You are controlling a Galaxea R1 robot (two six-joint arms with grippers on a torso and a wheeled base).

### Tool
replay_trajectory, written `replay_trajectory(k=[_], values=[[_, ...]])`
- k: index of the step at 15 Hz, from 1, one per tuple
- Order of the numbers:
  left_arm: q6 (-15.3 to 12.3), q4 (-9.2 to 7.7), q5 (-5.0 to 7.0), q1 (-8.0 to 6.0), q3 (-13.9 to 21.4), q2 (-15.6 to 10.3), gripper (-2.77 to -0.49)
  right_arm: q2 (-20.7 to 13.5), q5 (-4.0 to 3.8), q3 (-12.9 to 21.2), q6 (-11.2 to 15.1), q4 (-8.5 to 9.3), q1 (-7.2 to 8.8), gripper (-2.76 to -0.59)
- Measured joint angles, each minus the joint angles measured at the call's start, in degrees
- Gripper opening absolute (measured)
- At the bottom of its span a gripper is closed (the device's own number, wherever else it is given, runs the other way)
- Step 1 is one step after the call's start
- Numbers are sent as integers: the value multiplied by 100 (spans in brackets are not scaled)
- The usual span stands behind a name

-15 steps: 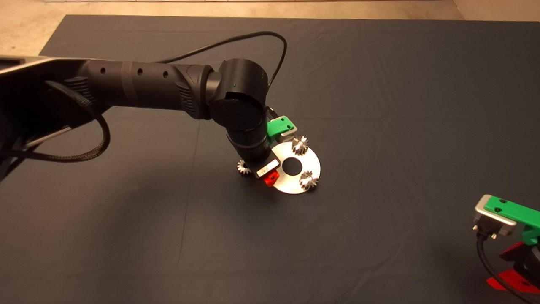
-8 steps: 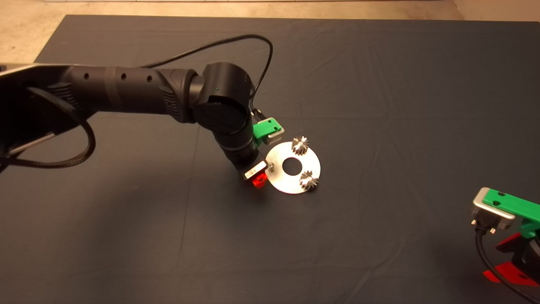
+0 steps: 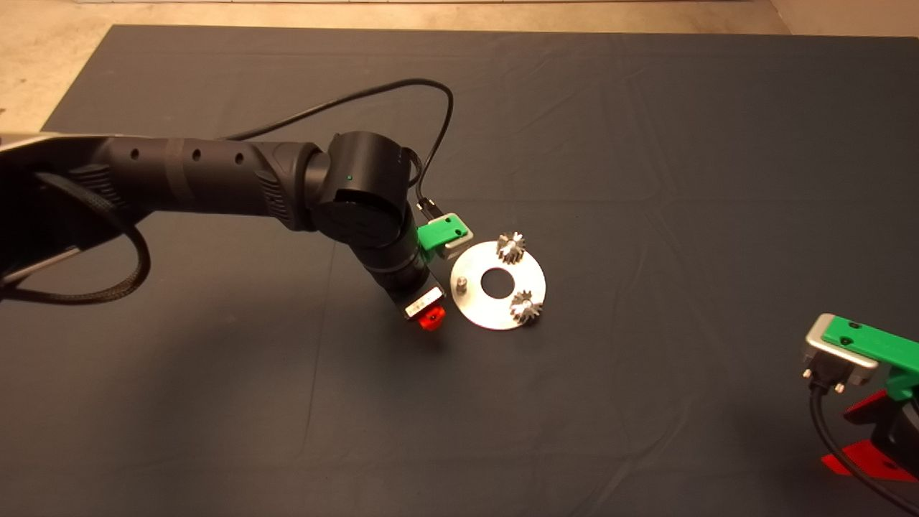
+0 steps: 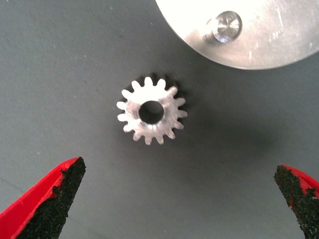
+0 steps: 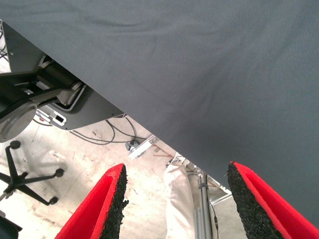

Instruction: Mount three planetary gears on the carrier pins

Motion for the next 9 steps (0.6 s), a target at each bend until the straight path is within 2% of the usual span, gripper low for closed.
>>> replay_trajectory(k=[6, 9], values=[[152, 172, 2, 71, -255, -20, -49, 0, -2, -1, 0, 2, 0, -188], [210, 279, 2, 205, -396, -28, -49, 0, 0, 0, 0, 0, 0, -188]])
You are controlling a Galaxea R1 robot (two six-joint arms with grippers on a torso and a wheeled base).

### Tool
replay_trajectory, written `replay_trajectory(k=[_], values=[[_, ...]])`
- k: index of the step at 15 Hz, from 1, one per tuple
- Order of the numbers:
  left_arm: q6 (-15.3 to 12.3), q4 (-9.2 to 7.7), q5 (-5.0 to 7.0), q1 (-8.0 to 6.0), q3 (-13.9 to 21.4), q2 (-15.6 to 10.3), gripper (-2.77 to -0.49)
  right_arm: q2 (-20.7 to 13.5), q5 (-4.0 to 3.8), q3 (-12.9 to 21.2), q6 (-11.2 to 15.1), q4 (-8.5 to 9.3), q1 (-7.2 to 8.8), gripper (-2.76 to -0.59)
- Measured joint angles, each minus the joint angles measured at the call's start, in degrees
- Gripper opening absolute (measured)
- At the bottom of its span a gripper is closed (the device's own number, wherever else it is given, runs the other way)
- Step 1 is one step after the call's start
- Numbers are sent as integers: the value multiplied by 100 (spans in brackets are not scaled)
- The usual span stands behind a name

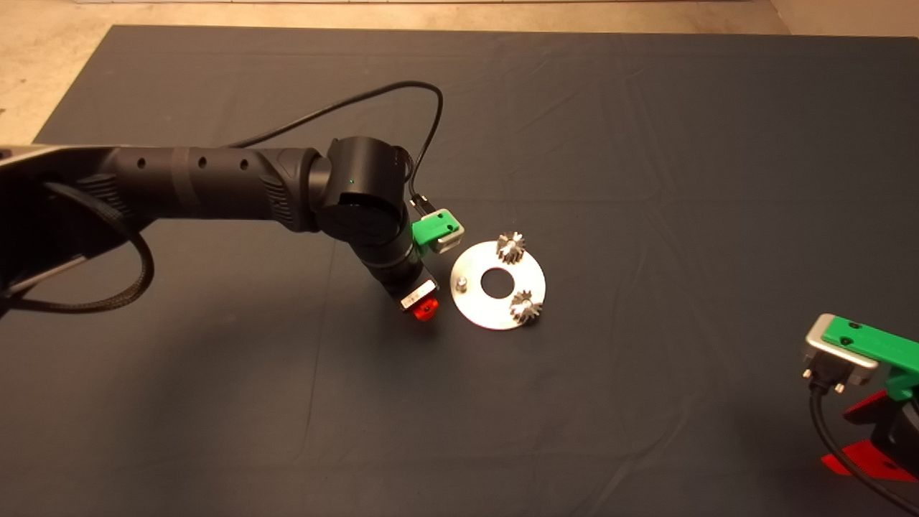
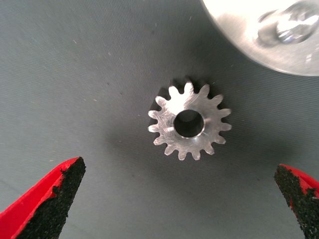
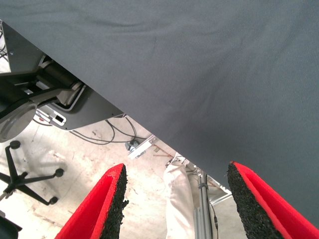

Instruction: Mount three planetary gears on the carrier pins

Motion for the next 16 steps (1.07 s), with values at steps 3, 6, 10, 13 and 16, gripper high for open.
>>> replay_trajectory(k=[3, 6, 10, 13, 16], values=[[73, 62, 0, 12, -151, 0, -49, 0, -1, 0, -2, 2, 0, -188], [73, 93, -196, 12, -229, 0, -49, -2, 0, 0, -5, 2, 0, -188], [-5, 104, -467, 12, -306, 18, -59, -11, 0, 0, -9, 2, 0, -188], [-130, 104, -650, 15, -301, 16, -60, -20, 0, 0, -11, 2, 0, -188], [-236, 104, -738, 15, -295, 0, -73, -41, 0, 0, -11, 2, 2, -188]])
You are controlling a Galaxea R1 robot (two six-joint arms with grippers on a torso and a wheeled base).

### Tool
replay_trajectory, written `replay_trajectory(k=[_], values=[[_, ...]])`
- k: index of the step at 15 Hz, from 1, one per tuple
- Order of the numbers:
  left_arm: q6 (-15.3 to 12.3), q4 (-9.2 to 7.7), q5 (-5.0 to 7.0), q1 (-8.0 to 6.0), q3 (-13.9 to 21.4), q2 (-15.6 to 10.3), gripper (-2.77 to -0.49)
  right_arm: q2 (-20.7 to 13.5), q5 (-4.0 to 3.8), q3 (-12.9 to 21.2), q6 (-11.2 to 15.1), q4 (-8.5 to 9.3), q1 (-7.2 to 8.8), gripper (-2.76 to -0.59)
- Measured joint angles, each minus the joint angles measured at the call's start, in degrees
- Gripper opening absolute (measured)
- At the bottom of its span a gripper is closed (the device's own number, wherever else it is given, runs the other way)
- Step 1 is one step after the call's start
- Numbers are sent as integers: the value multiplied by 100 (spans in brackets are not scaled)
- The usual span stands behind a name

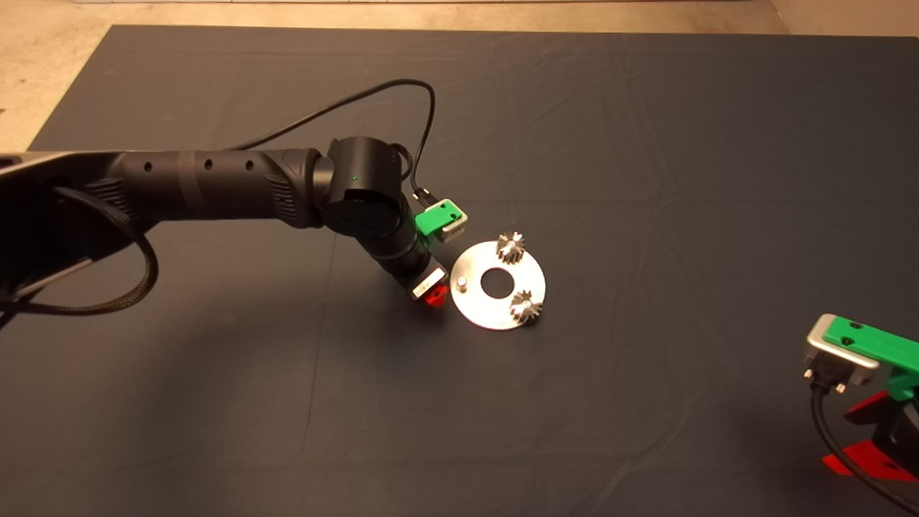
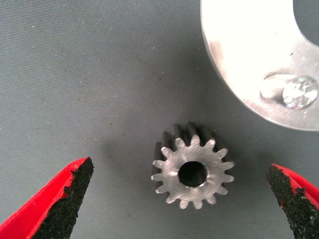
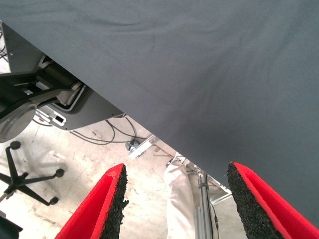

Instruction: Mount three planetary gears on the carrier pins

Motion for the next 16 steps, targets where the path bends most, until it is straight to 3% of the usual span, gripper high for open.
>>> replay_trajectory(k=[3, 6, 8, 16], values=[[-40, 2, -108, 60, 113, -30, -88, -62, 0, -1, -4, 1, 67, -188], [-51, 0, -133, 201, 116, -28, -102, -127, -2, 0, -52, -2, 157, -188], [-51, 2, -152, 206, 116, -28, -102, -140, -2, 0, -74, -2, 172, -188], [-43, 25, -213, 206, 116, -34, -146, -152, 0, 0, -88, -2, 233, -188]])
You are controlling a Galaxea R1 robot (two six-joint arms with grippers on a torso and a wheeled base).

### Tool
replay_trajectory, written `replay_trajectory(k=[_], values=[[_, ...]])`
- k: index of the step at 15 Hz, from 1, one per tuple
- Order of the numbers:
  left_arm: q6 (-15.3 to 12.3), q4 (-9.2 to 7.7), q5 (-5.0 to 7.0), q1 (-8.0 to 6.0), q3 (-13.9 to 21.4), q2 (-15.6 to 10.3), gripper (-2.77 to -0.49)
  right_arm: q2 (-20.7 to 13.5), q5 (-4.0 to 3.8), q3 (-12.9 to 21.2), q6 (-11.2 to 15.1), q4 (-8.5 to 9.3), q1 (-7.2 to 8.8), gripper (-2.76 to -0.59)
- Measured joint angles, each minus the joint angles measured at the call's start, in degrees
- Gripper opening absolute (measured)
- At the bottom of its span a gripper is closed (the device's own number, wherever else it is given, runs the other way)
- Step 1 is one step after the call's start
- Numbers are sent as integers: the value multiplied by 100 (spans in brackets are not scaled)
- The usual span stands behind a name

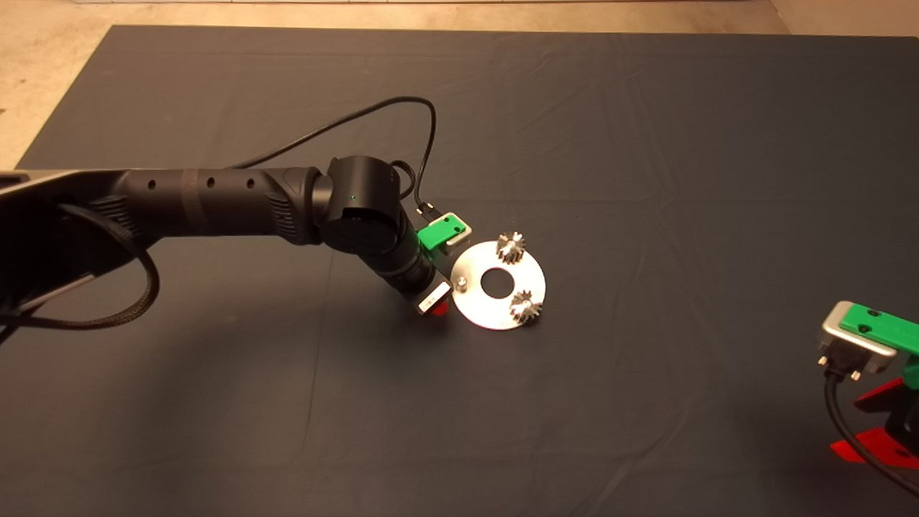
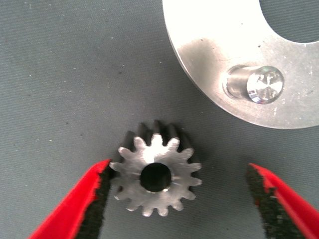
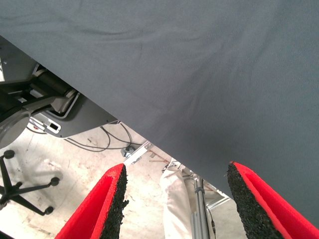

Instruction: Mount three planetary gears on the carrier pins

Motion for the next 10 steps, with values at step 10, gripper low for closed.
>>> replay_trajectory(k=[10], values=[[-4, 0, -372, 0, 0, -41, -189, 0, 0, 0, -15, 0, 2, -188]])
